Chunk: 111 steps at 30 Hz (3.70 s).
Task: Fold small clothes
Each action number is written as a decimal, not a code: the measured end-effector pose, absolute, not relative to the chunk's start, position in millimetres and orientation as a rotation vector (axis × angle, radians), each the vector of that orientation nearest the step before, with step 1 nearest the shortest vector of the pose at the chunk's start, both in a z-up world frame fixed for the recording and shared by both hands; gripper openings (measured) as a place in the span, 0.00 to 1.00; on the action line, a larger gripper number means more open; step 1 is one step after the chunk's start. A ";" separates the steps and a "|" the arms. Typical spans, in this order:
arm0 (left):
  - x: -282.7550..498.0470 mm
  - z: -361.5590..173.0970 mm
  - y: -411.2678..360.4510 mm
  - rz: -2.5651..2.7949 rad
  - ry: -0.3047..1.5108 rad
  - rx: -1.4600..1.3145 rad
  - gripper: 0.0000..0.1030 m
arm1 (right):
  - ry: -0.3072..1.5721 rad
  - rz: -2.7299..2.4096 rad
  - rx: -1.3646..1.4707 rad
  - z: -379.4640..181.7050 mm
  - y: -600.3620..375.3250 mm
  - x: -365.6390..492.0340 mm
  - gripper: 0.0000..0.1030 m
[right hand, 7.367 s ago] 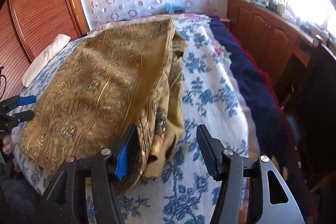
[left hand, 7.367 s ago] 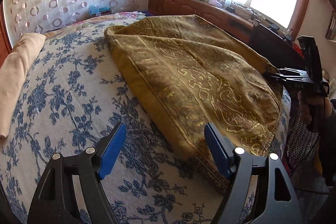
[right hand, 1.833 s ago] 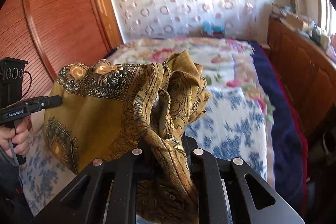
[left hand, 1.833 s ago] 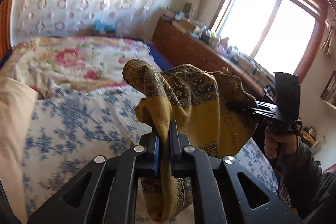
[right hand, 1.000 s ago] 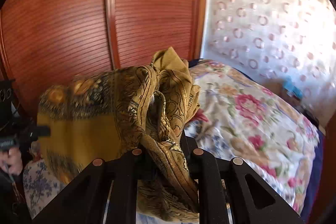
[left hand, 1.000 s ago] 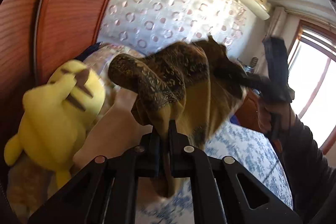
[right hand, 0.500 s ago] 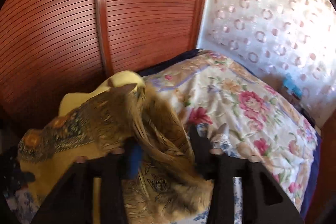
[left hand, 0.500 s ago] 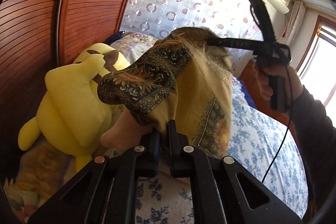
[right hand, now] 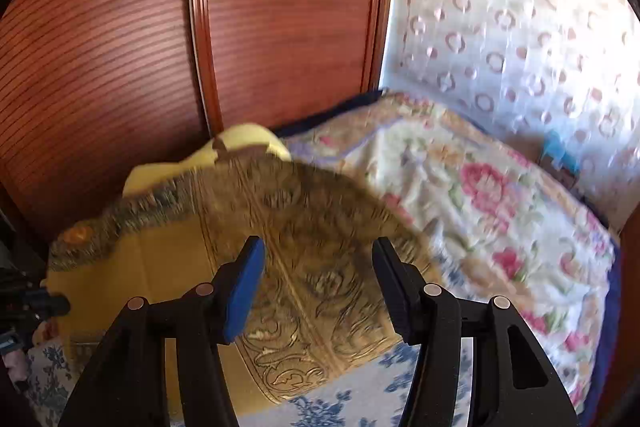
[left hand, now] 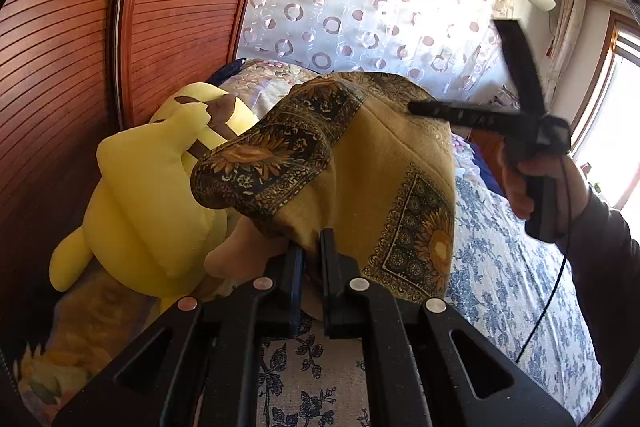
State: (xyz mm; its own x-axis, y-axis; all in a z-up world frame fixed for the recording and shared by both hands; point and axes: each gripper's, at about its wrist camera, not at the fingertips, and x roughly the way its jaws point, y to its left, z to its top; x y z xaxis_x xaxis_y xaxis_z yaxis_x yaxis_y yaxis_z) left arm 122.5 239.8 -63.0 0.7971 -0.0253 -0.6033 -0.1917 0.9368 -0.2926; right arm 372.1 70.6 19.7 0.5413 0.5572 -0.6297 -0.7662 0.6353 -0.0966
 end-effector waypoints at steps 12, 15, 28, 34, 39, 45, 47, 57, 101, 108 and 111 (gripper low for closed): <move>115.8 -53.3 233.5 0.131 0.660 -0.303 0.12 | 0.617 0.778 -0.357 14.0 75.0 378.7 0.56; 108.1 -48.4 230.3 0.138 0.650 -0.286 0.26 | 0.591 0.784 -0.335 20.8 60.6 352.4 0.56; 76.9 -22.7 207.2 0.157 0.580 -0.184 0.84 | 0.533 0.803 -0.307 25.7 30.7 280.3 0.56; 67.7 -18.5 199.0 0.167 0.554 -0.148 0.87 | 0.515 0.795 -0.284 28.8 16.9 261.5 0.65; 65.2 -20.2 189.1 0.140 0.571 -0.132 0.87 | 0.512 0.775 -0.266 26.3 5.1 245.0 0.83; 67.3 -28.6 166.3 0.089 0.610 -0.083 0.87 | 0.505 0.714 -0.232 22.2 -21.9 216.5 0.84; 69.8 -30.7 156.3 0.056 0.616 -0.079 0.87 | 0.501 0.689 -0.212 21.8 -34.8 205.1 0.84; 79.4 -20.9 93.4 -0.054 0.613 -0.047 0.87 | 0.467 0.505 -0.139 23.0 -111.9 130.7 0.84; 42.6 83.4 7.2 -0.131 0.404 0.001 0.87 | 0.289 0.158 0.016 59.4 -220.5 0.9 0.84; 43.6 80.7 7.9 -0.126 0.409 0.002 0.87 | 0.288 0.160 0.017 60.4 -224.2 1.3 0.84; 44.4 80.0 9.1 -0.125 0.411 0.001 0.87 | 0.287 0.161 0.018 60.4 -225.3 1.9 0.84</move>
State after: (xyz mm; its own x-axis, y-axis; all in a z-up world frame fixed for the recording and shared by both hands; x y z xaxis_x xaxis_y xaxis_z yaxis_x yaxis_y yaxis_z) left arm 44.4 9.1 80.0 0.9092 -0.1205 -0.3986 0.1210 0.9924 -0.0240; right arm 1.9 -225.3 60.4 0.9462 0.1610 -0.2806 -0.1558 0.9869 0.0406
